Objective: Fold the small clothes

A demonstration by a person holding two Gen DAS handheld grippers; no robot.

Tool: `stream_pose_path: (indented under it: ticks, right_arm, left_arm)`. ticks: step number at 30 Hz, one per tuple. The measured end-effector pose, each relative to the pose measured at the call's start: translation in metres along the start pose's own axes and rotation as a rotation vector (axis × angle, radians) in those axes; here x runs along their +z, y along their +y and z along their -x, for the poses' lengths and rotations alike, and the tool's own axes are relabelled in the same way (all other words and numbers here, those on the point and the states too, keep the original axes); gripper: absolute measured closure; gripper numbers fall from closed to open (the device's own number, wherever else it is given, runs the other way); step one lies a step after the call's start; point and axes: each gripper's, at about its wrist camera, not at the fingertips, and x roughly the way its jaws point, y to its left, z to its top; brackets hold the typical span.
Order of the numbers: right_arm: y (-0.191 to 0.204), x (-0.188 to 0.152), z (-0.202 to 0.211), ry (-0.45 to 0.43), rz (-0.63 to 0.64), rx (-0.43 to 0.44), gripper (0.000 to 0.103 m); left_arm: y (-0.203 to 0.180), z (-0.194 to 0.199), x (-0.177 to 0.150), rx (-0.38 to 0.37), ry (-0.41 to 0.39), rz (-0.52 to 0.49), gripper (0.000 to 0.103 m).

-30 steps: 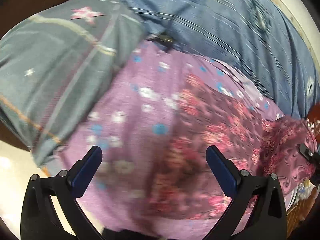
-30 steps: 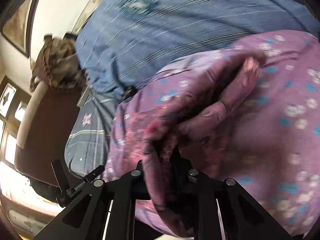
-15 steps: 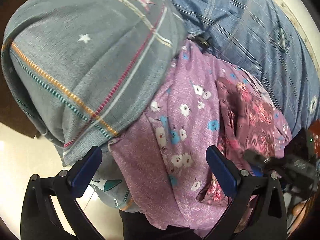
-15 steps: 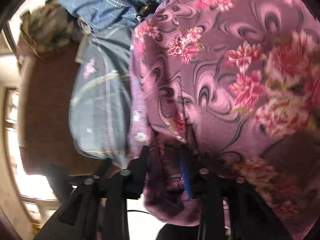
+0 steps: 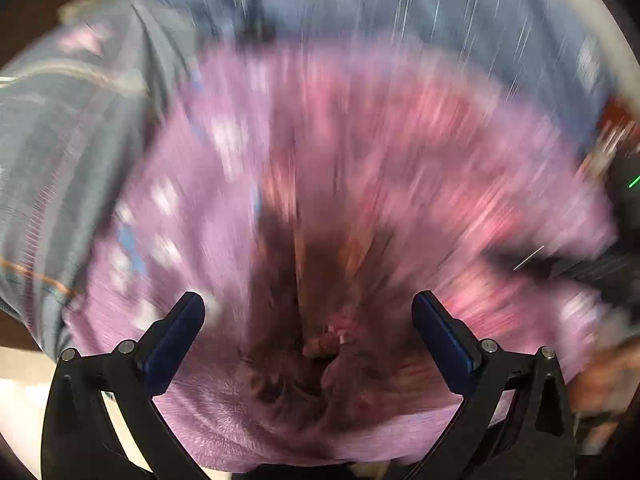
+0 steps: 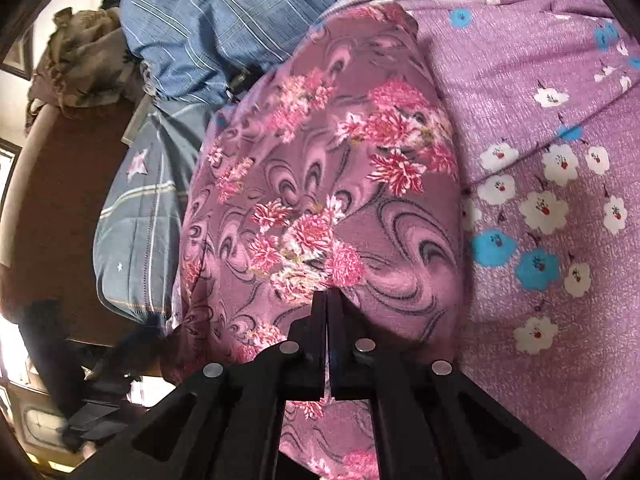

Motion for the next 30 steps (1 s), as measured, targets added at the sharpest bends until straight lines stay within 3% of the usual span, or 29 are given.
stream_pose_path:
  ticks: [1, 2, 4, 6, 7, 11, 13, 15, 17, 23, 24, 26, 28, 30]
  right_arm:
    - [0.013, 0.004, 0.003, -0.012, 0.032, -0.003, 0.094]
    - [0.027, 0.009, 0.006, -0.034, 0.069, -0.004, 0.094]
    - [0.050, 0.021, 0.012, -0.089, 0.155, 0.002, 0.091]
    - [0.058, 0.038, 0.008, -0.114, 0.180, 0.006, 0.074]
    - [0.062, 0.050, 0.000, -0.113, 0.177, 0.018, 0.073]
    - [0.065, 0.090, -0.049, -0.020, 0.175, 0.022, 0.073]
    - [0.054, 0.105, -0.084, 0.057, 0.132, -0.031, 0.081]
    - [0.047, 0.111, -0.095, 0.053, 0.121, -0.005, 0.085]
    - [0.047, 0.112, -0.085, 0.046, 0.129, 0.003, 0.084]
    - [0.027, 0.091, -0.012, -0.188, 0.116, -0.089, 0.078]
    - [0.017, 0.086, -0.009, -0.191, 0.097, -0.116, 0.076]
    - [-0.004, 0.081, -0.030, -0.099, 0.076, -0.150, 0.079]
    - [-0.002, 0.075, -0.029, -0.131, 0.127, -0.157, 0.083]
    - [0.008, 0.069, -0.012, -0.133, 0.132, -0.159, 0.076]
  left_arm:
    - [0.003, -0.010, 0.001, -0.032, 0.049, 0.024, 0.000]
    - [0.012, -0.007, 0.003, -0.078, 0.037, 0.082, 0.000]
    - [0.024, 0.007, 0.008, -0.082, -0.030, 0.152, 0.000]
    - [0.025, 0.022, 0.017, -0.034, -0.096, 0.139, 0.000]
    - [0.023, 0.026, 0.022, -0.002, -0.128, 0.121, 0.000]
    - [0.008, 0.012, 0.045, 0.143, -0.169, 0.032, 0.000]
    - [0.003, -0.008, 0.056, 0.212, -0.152, -0.021, 0.000]
    - [0.005, -0.013, 0.062, 0.243, -0.161, -0.035, 0.000]
    - [0.006, -0.010, 0.068, 0.236, -0.159, -0.023, 0.000]
    - [-0.003, 0.000, 0.055, 0.284, -0.188, -0.033, 0.000]
    - [-0.005, 0.002, 0.054, 0.293, -0.192, -0.036, 0.000]
    - [-0.010, 0.008, 0.049, 0.302, -0.198, -0.036, 0.000]
    - [-0.015, 0.021, 0.044, 0.292, -0.212, -0.035, 0.000]
    - [-0.021, 0.037, 0.039, 0.289, -0.247, -0.046, 0.000]
